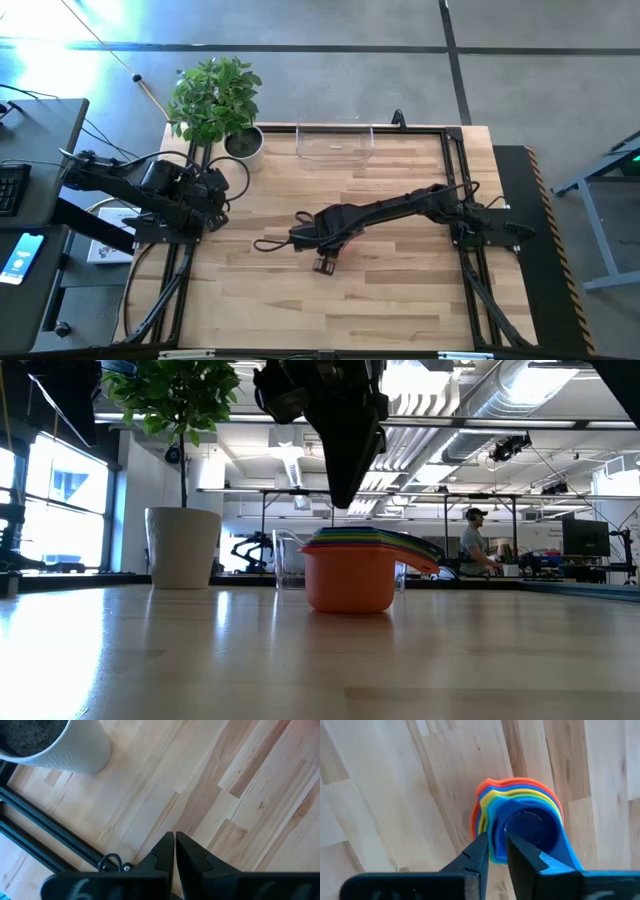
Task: Nest measuring cups in basket
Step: Put the nested measuring cups into the transparent bin
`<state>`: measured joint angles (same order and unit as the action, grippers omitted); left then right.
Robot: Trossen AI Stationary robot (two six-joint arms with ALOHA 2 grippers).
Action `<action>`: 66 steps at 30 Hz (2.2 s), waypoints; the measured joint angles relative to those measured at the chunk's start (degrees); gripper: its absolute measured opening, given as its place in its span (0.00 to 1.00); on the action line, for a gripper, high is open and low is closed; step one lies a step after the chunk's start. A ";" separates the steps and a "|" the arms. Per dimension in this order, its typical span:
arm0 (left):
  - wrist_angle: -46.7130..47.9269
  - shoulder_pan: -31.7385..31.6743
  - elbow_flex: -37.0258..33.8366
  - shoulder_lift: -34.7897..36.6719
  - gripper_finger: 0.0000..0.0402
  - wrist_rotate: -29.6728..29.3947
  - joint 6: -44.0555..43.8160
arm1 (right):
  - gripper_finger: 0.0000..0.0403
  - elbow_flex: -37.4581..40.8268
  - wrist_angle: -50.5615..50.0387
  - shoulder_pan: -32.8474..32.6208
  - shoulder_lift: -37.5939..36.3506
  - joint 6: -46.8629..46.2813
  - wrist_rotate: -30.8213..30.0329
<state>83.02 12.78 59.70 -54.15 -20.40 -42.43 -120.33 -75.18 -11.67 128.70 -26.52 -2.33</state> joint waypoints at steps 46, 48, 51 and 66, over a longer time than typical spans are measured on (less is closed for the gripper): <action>-6.44 0.00 -0.02 0.00 0.02 -1.13 2.67 | 0.68 0.00 -13.16 10.42 0.00 33.27 8.22; -6.35 0.00 -0.02 0.00 0.02 -2.15 -0.66 | 0.68 0.00 -14.85 10.27 0.00 36.69 7.56; -6.35 0.00 -0.02 0.00 0.02 -3.59 -4.61 | 0.68 0.07 -14.73 10.23 -0.49 40.92 7.47; -6.40 0.00 -0.02 0.00 0.02 -4.64 -9.03 | 0.68 6.24 -11.13 13.18 -15.38 44.57 8.03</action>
<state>76.62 12.78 59.68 -54.15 -25.04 -51.46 -114.09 -86.31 1.51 113.33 18.05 5.70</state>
